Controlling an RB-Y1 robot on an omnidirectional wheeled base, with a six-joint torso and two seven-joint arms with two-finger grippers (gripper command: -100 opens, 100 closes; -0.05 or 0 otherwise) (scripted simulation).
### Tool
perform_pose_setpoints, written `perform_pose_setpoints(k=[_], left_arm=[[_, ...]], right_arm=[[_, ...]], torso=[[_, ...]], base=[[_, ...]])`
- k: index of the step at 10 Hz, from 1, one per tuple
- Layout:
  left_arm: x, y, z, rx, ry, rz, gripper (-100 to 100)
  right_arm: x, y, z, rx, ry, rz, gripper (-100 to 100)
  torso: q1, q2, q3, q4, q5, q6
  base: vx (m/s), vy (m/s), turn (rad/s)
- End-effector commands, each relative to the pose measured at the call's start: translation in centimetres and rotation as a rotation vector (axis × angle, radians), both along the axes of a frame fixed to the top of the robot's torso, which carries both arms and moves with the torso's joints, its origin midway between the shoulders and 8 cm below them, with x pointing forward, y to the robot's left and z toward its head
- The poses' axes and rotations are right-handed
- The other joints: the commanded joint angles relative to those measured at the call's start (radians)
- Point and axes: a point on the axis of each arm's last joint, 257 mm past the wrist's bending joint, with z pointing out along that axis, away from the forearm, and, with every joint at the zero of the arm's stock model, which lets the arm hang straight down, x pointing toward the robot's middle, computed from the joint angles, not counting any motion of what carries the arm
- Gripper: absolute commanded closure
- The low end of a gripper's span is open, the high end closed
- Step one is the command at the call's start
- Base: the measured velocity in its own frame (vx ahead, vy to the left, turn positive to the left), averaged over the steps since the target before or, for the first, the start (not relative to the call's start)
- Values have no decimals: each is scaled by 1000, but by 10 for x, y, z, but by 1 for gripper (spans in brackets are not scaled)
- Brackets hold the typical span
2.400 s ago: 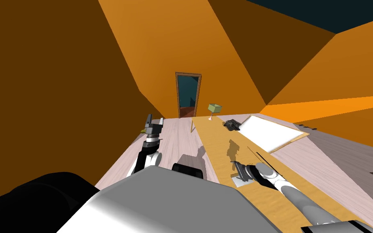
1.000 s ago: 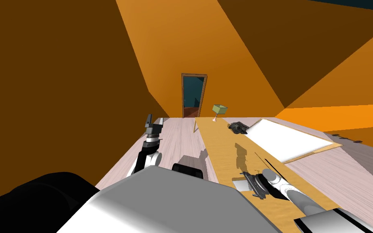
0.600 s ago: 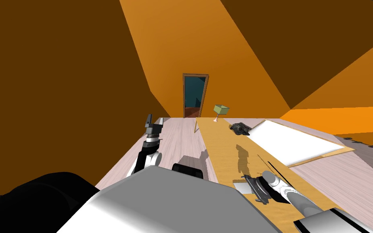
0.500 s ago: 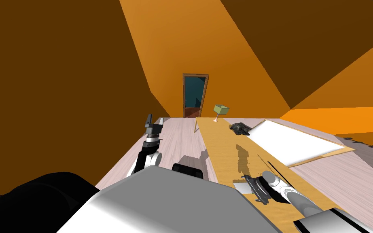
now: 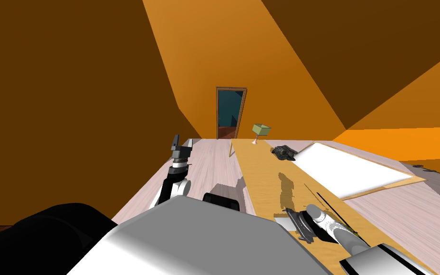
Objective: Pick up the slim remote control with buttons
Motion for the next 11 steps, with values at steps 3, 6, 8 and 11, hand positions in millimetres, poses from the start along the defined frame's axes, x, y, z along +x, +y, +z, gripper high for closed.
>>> perform_pose_setpoints(k=[3, 6, 8, 11], left_arm=[[0, 0, 0, 0, 0, 0, 0], [0, 0, 0, 0, 0, 0, 0], [0, 0, 0, 0, 0, 0, 0], [0, 0, 0, 0, 0, 0, 0]], right_arm=[[-1, 0, 0, 0, 1, 0, 100], [0, 0, 0, 0, 1, 0, 0], [7, -9, 15, 1, 3, 8, 100], [7, -9, 15, 1, 3, 8, 0]], torso=[[1, 0, 0, 0, 0, 0], [1, 0, 0, 0, 0, 0], [2, 0, 0, 0, 1, 0], [3, 1, 1, 0, 1, 0]], base=[[0, 0, 0], [0, 0, 0], [-11, 35, -41], [-7, 24, -17]])
